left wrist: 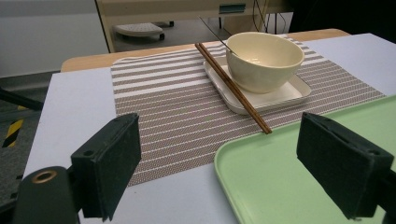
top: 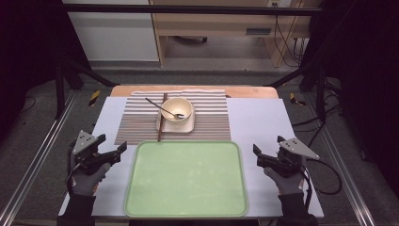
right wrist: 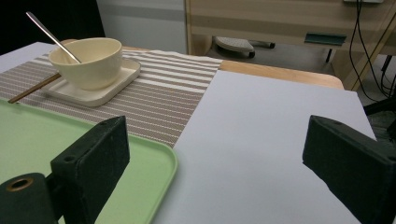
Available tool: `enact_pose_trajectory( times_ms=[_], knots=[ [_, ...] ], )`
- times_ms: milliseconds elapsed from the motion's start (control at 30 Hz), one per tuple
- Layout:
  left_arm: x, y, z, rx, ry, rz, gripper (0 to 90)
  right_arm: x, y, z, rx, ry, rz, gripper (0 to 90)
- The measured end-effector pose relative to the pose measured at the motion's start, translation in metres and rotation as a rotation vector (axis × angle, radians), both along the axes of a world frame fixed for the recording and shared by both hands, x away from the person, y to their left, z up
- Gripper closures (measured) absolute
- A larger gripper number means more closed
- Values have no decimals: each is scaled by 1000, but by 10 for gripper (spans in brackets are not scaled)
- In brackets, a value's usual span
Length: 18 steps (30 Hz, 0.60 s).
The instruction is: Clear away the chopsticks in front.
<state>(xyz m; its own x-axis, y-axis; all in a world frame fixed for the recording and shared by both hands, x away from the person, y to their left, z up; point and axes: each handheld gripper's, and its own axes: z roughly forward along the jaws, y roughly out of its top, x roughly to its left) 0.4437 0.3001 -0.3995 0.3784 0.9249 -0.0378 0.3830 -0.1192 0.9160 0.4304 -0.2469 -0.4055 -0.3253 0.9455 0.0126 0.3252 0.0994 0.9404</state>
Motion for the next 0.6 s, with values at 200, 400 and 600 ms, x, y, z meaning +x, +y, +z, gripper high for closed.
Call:
enact_pose_trajectory(
  times_ms=[200,400,600],
  knots=[
    [6,-4,1,8,4,-3,138,-1,0,2,4,-9,-4,76],
    [22,-11,2,16,12,-7,147,0,4,3,2,-12,0,76],
    [33,-20,6,32,10,-13,152,1,9,2,3,-4,7,76]
  ],
)
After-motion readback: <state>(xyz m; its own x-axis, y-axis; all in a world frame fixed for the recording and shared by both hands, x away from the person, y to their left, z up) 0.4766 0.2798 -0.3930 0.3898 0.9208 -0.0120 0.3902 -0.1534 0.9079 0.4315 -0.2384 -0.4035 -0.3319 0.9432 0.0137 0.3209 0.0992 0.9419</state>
